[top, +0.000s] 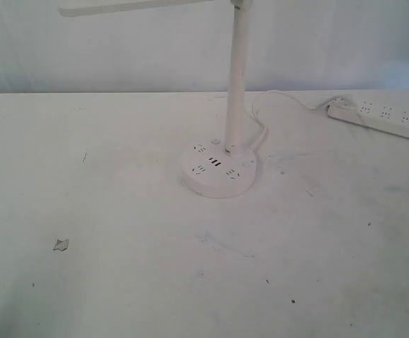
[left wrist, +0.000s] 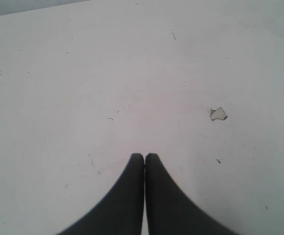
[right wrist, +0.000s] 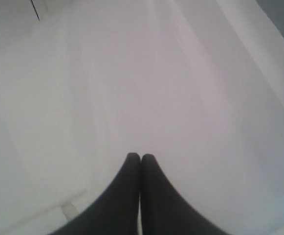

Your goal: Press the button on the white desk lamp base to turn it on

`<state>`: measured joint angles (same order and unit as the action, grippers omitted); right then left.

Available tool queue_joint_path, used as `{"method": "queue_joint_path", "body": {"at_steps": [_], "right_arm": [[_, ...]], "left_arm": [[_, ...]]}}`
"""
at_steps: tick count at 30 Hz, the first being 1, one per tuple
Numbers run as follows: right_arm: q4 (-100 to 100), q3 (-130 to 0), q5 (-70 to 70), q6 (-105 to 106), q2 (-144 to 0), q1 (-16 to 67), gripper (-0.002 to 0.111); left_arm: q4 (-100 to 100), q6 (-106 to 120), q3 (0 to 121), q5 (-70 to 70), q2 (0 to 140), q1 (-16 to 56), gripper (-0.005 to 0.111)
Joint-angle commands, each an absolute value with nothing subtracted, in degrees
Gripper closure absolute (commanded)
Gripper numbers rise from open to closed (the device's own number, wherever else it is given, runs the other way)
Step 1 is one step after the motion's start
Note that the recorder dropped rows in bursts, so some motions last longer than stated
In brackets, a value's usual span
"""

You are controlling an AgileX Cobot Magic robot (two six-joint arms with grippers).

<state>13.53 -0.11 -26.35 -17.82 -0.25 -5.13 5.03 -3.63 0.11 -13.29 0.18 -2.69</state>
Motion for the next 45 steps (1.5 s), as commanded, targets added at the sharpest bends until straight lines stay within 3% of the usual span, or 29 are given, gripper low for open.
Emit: {"method": "queue_joint_path", "body": {"at_steps": [1,17,20,24,32,36,45], "right_arm": [[13.9,0.0,-33.9,-23.9,0.0,-5.0,0.108],[13.1,0.0,-38.2,-30.0,0.0,-5.0,0.108],[14.7,0.0,-45.4,-34.6,0.0,-5.0,0.108],[1.8,-5.0,-47.5,-36.4,-0.4,-5.0,0.108],[-34.5,-17.6,-57.1,-47.1,-27.0,-5.0,0.108],[-44.5,-18.8,-70.0,-53.4,-42.6,-5.0,0.108],[-57.3,-18.7,-70.0,-46.4,-71.9,0.7,0.108]], "left_arm": [[4.8,-3.6,0.0,-13.3,0.0,-2.7,0.107],[4.8,-3.6,0.0,-13.3,0.0,-2.7,0.107],[4.8,-3.6,0.0,-13.3,0.0,-2.7,0.107],[4.8,-3.6,0.0,-13.3,0.0,-2.7,0.107],[4.8,-3.6,0.0,-13.3,0.0,-2.7,0.107],[4.8,-3.6,0.0,-13.3,0.0,-2.7,0.107],[4.8,-3.6,0.0,-13.3,0.0,-2.7,0.107]]}}
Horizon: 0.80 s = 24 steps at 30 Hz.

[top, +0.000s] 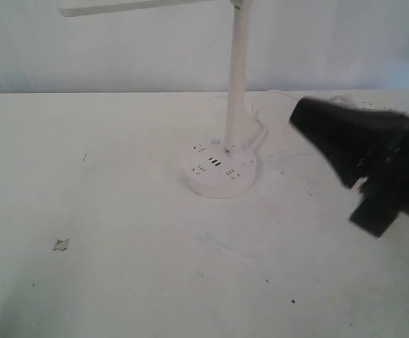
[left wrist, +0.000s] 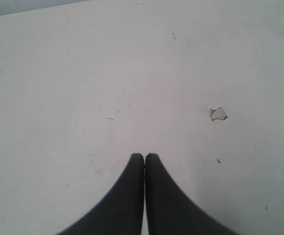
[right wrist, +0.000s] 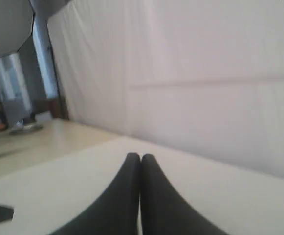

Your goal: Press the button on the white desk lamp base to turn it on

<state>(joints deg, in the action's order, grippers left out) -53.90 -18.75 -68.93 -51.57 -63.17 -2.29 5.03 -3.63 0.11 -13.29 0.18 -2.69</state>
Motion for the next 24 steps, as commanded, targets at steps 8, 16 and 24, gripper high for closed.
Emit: {"method": "queue_joint_path", "body": {"at_steps": [8,16,24], "right_arm": [[-32.0,-19.8,-66.3,-22.6,-94.0,13.2,0.108],[-17.6,-40.3,-36.6,-19.9,-105.1,14.9,0.108],[-17.6,-57.7,-9.9,-22.9,-108.2,14.9,0.108]], "left_arm": [[4.8,-3.6,0.0,-13.3,0.0,-2.7,0.107],[4.8,-3.6,0.0,-13.3,0.0,-2.7,0.107],[4.8,-3.6,0.0,-13.3,0.0,-2.7,0.107]]}}
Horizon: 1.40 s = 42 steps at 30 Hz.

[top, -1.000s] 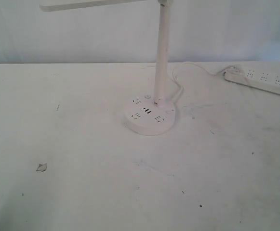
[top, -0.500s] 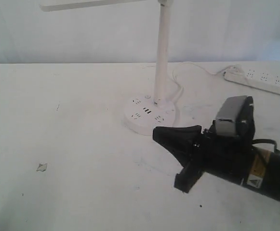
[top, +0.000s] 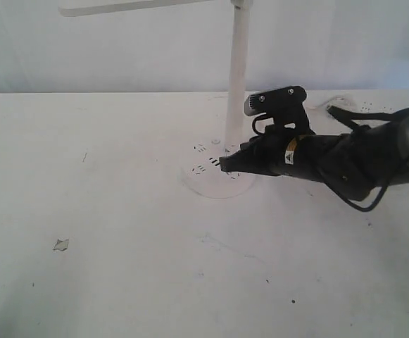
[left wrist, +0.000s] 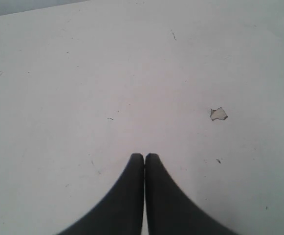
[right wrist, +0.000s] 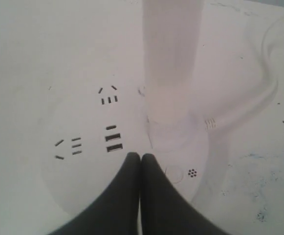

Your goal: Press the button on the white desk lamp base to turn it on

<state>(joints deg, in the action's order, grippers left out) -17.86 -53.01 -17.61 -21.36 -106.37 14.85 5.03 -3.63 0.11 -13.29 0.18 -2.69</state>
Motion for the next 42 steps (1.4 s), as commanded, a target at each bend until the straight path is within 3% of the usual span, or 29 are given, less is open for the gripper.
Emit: {"method": "queue_joint_path", "body": {"at_steps": [1,11,42], "right_arm": [[-17.6,-58.8,-8.2,-22.9,-108.8,14.9,0.108],[-17.6,-63.3,-6.0,-22.9,-115.0,14.9,0.108],[-17.8,-62.8,-6.7,-21.0,-114.4,14.8,0.108]], "left_arm": [[4.8,-3.6,0.0,-13.3,0.0,-2.7,0.107],[4.8,-3.6,0.0,-13.3,0.0,-2.7,0.107],[4.8,-3.6,0.0,-13.3,0.0,-2.7,0.107]]}}
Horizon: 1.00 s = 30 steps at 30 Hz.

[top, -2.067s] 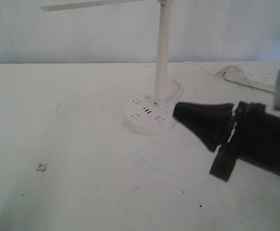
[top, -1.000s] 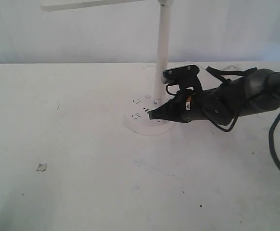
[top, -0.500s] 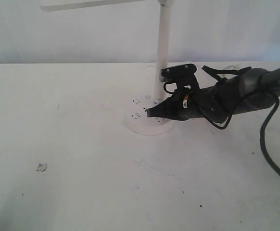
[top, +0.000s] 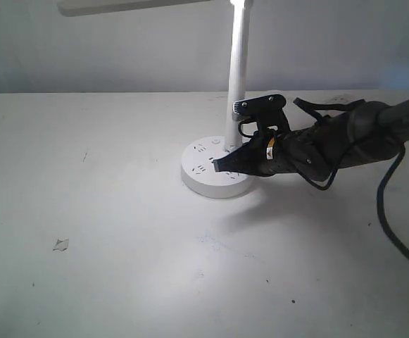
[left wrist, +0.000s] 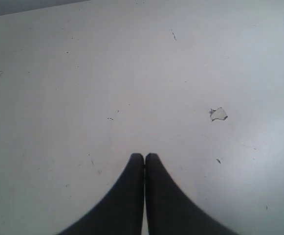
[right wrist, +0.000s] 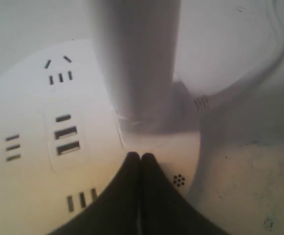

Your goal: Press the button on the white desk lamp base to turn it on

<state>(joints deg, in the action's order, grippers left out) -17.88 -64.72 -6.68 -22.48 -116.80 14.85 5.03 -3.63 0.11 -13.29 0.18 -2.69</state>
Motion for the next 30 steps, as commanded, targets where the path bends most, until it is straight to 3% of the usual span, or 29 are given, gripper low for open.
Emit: {"method": "queue_joint_path", "body": {"at_steps": [1,15,25,30], "right_arm": [[-17.8,-62.0,-7.3,-21.0,-113.7,14.8,0.108],[-14.9,-36.8,-34.9,-17.9,-95.3,14.8,0.108],[8.1,-11.2,-70.0,0.0,-85.0,14.8,0.108],[8.5,-1.2,-70.0,0.0,-77.1,14.8,0.108]], "left_arm": [[4.8,-3.6,0.0,-13.3,0.0,-2.7,0.107],[4.8,-3.6,0.0,-13.3,0.0,-2.7,0.107],[4.8,-3.6,0.0,-13.3,0.0,-2.7,0.107],[4.8,-3.6,0.0,-13.3,0.0,-2.7,0.107]]}}
